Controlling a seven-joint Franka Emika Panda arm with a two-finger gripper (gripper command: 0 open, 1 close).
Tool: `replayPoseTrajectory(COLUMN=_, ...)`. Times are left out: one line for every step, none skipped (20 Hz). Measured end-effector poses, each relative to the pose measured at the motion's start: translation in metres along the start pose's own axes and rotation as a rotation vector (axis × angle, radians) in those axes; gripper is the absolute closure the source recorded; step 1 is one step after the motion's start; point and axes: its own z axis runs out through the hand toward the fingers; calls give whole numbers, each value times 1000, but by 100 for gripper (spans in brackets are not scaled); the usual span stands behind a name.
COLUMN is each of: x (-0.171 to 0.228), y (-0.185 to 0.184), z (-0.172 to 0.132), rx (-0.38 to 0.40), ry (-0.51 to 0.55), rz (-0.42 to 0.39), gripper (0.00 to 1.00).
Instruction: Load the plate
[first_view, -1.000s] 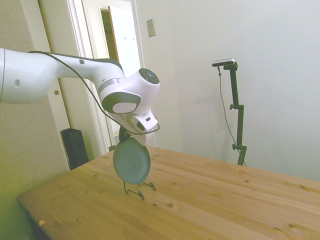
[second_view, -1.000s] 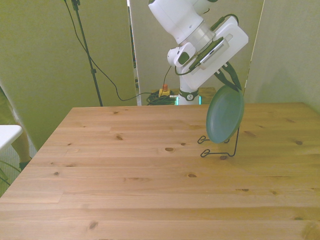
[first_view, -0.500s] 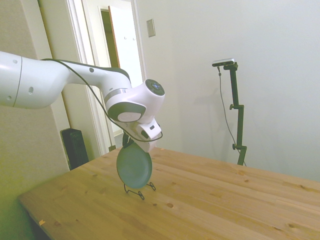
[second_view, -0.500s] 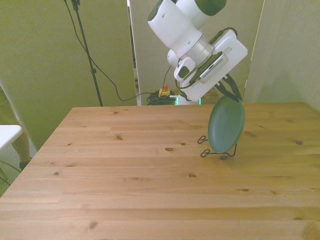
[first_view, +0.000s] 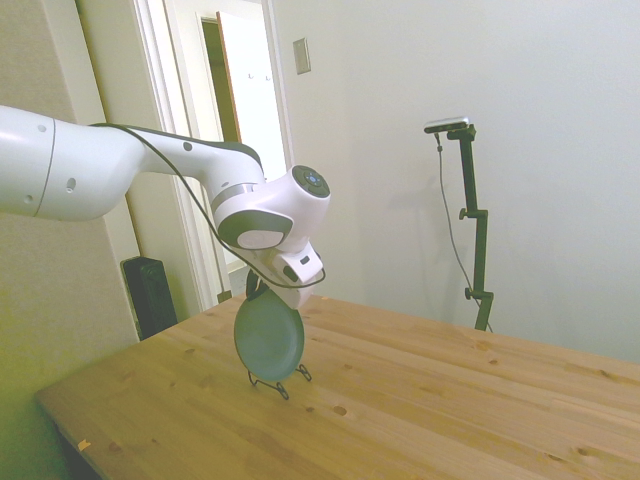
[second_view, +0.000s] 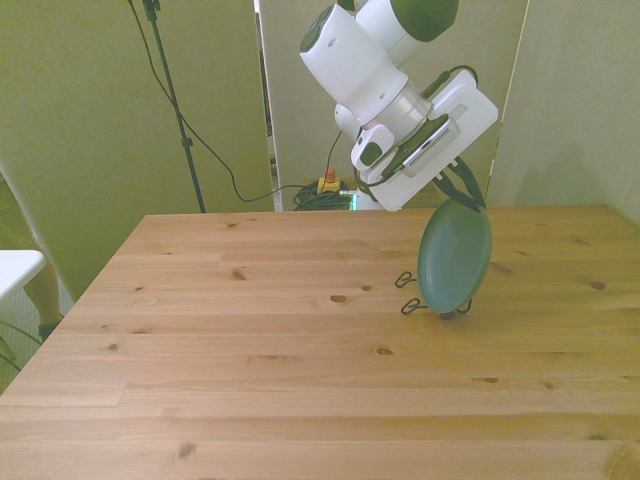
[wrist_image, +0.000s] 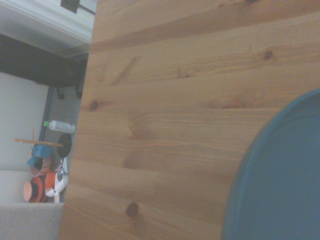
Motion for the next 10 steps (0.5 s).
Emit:
replayPoseTrajectory(x=1, y=0, z=1, rx=-1, ry=0, rz=1, gripper=100)
replayPoseTrajectory(x=1, y=0, z=2, rx=-1, ry=1, rz=1, gripper=100)
replayPoseTrajectory(x=1, y=0, z=2, rx=0, ry=2, rz=0, gripper=100)
replayPoseTrajectory(x=1, y=0, z=3, rx=-1, ry=3, rz=-1, gripper=100)
replayPoseTrajectory(x=1, y=-1, z=3, rx=-1, ry=2, rz=-1, gripper=100)
replayPoseTrajectory(x=1, y=-1, z=4, rx=-2, ry=1, rz=-2, gripper=100)
replayPoseTrajectory(x=0, y=-1, z=5, rx=-2, ry=0, rz=-2, gripper=100)
replayPoseTrajectory(x=0, y=0, z=6, rx=-3, ry=-1, rz=-1, gripper=0)
replayPoseTrajectory(x=0, y=0, z=7, rx=-4, ry=-3, rz=-1, gripper=0)
replayPoseTrajectory(x=0, y=0, z=8, rx=-5, ry=-3, rz=-1, gripper=0)
